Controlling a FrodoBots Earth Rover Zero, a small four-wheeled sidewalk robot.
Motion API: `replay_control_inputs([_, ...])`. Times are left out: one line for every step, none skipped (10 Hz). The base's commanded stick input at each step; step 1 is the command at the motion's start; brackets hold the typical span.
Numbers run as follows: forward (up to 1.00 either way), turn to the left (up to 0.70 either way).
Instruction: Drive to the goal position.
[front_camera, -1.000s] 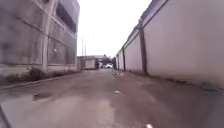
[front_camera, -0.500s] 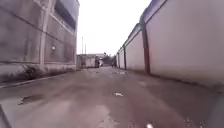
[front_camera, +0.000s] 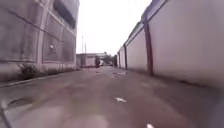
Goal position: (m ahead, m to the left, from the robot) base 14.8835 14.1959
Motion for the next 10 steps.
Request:
replay_control_inputs([0.70, 0.00])
replay_control_inputs([0.70, 0.00])
replay_control_inputs([0.70, 0.00])
replay_control_inputs([0.70, 0.00])
replay_control_inputs([0.70, 0.00])
replay_control_inputs([0.70, 0.00])
replay_control_inputs([0.70, 0.00])
replay_control_inputs([0.70, 0.00])
replay_control_inputs([0.70, 0.00])
replay_control_inputs([0.70, 0.00])
